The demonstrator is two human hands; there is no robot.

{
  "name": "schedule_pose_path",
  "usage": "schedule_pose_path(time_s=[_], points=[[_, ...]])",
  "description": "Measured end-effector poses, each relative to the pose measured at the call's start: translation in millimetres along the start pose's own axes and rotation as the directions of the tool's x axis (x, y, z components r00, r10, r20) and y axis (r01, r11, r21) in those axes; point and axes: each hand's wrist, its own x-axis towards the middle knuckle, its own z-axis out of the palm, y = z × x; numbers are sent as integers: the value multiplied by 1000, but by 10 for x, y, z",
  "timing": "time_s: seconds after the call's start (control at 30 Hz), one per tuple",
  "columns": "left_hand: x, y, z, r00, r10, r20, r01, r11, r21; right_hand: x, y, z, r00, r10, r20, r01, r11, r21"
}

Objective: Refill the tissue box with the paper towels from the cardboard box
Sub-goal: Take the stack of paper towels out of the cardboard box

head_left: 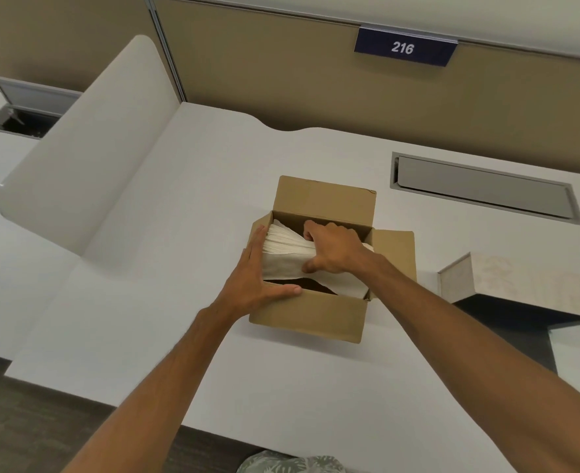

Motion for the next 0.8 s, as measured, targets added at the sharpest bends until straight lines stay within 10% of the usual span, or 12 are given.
schedule_pose_path(time_s=[0.33,0.53,0.8], points=[[-41,181,-83,999,26,-48,-31,994,-108,-300,-138,-186,969,-31,-247,27,999,-20],[-43,427,-280,962,131,-238,-103,986,130,-475,-225,-305,936,-101,-337,66,991,-114],[-77,857,-546,866,500,20,-349,573,742,-778,-332,-401,874,-193,-447,95,968,-232]])
